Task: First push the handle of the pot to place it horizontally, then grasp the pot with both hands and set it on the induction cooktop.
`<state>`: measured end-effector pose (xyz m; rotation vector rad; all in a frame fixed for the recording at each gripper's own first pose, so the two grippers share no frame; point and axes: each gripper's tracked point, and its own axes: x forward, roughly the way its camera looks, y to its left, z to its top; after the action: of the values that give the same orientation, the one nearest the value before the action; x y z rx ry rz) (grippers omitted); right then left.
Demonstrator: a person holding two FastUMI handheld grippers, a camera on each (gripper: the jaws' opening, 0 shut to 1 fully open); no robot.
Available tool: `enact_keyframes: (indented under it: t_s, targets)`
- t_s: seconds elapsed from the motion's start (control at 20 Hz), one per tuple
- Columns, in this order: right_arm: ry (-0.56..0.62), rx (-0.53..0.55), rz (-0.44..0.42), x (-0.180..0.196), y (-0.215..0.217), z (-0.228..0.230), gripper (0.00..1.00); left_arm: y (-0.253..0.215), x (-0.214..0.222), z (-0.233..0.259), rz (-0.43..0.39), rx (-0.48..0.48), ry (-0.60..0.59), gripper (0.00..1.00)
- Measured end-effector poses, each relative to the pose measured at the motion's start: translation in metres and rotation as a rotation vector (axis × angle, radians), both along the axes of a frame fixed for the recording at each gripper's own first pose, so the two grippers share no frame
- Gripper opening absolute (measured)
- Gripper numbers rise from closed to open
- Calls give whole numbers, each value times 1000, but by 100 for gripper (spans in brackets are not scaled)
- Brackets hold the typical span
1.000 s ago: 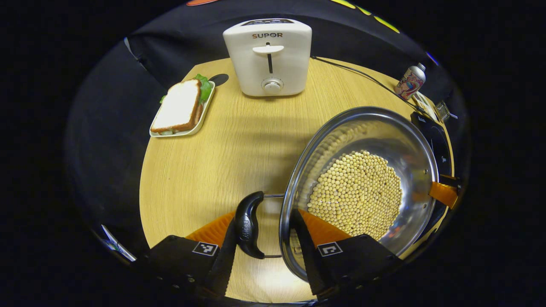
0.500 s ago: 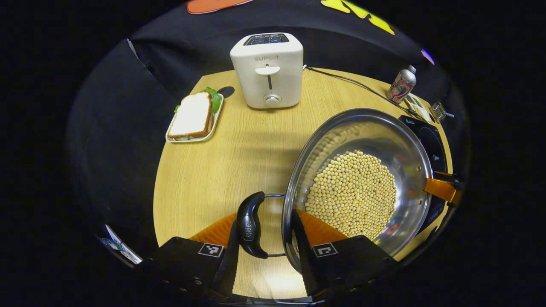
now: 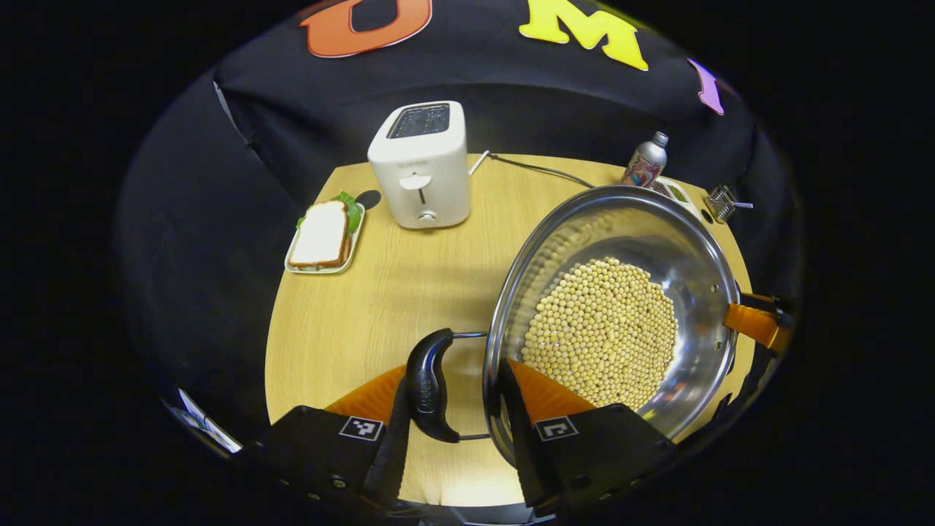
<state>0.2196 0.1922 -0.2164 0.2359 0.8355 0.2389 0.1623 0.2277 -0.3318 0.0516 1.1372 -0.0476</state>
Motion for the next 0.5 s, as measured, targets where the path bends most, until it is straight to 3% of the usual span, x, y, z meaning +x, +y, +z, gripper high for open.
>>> enact_keyframes:
  t_s: [0.5]
  targets:
    - [5, -28, -158, -41, -109, 7, 50, 1, 15, -3, -119, -61, 3, 61]
